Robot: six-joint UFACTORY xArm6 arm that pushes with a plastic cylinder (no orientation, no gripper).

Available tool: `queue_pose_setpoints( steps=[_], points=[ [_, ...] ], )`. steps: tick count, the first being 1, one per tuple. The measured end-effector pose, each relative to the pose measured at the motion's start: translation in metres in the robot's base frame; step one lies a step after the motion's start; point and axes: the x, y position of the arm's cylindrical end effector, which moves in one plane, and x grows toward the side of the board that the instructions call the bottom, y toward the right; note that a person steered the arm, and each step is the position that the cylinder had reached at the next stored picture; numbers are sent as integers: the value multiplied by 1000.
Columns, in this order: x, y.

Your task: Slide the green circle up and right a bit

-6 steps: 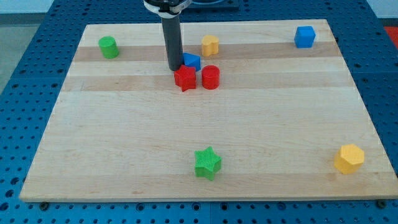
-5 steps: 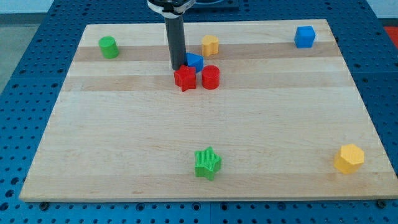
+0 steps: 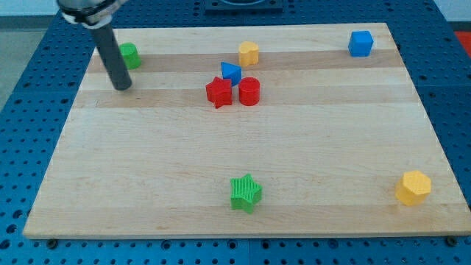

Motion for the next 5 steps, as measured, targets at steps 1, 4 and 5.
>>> queue_pose_setpoints(
  steps=[1,4,5],
  points=[
    [-12,-14],
    [-94,31],
    [-94,13]
  ],
)
